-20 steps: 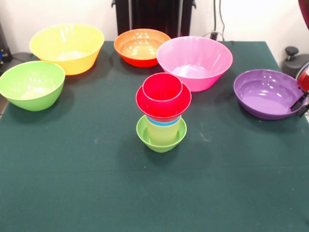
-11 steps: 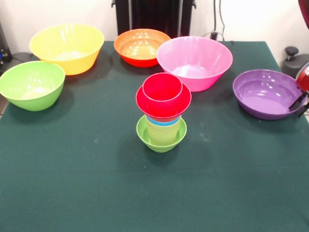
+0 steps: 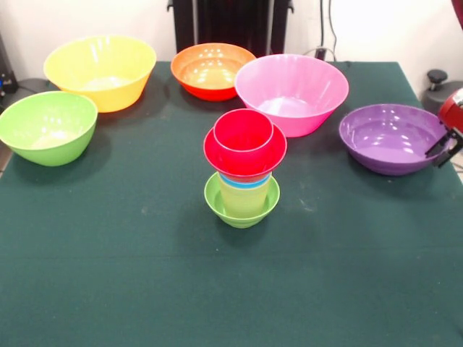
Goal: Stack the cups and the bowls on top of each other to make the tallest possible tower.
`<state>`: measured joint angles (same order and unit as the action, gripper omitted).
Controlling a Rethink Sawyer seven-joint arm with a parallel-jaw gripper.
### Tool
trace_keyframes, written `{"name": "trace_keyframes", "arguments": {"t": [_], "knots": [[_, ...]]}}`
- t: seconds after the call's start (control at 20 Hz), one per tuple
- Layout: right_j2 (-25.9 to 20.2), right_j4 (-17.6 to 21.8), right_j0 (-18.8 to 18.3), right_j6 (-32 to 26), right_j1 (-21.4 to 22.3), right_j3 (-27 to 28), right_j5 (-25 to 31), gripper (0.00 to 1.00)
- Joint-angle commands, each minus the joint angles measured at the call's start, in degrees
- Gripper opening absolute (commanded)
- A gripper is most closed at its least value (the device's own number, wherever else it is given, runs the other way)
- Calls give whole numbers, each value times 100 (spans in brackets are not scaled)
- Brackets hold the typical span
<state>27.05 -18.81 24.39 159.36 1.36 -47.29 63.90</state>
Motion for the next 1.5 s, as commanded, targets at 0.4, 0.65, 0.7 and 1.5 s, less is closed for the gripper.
{"name": "trace_keyframes", "arguments": {"t": [0.4,0.65,0.7,1.5], "knots": [[22,270,-336,151,331,430,1620,0],[65,304,-475,-25,409,720,2116,0],[65,285,-516,-30,418,785,2191,0],[9,36,-1020,-201,91,2233,3084,0]]}}
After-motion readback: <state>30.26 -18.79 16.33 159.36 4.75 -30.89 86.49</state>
